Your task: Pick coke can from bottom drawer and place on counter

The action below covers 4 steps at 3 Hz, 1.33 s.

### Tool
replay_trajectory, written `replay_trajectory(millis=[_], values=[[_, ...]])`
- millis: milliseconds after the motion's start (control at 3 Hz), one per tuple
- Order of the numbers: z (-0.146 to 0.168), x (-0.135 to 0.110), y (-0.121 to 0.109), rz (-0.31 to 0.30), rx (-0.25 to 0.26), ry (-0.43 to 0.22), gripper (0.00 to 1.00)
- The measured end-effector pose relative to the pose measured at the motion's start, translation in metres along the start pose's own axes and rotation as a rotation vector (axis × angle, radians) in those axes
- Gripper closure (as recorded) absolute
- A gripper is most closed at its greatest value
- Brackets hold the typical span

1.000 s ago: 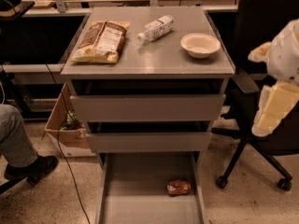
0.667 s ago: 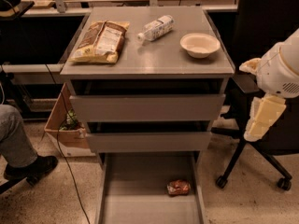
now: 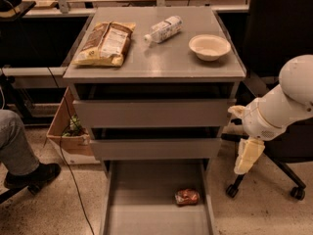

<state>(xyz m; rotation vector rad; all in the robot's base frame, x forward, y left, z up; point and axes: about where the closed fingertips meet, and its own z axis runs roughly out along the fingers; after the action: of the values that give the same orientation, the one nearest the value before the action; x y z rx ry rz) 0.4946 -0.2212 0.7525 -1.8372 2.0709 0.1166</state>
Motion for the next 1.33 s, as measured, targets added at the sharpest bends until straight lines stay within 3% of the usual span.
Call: replay_trajectory(millis=[333,667,1000,1333], values=[[0.0,0.0,0.0,0.0,0.0,0.0,0.0],[0.022,0.003,0.01,0.056,-0.021,-0.043,0.0],[0.083,0.013,0.023,0.1,-0.043,-0.094,0.0],[0.16,0.021,0.033,0.085,-0.053,-0.155,0.0]])
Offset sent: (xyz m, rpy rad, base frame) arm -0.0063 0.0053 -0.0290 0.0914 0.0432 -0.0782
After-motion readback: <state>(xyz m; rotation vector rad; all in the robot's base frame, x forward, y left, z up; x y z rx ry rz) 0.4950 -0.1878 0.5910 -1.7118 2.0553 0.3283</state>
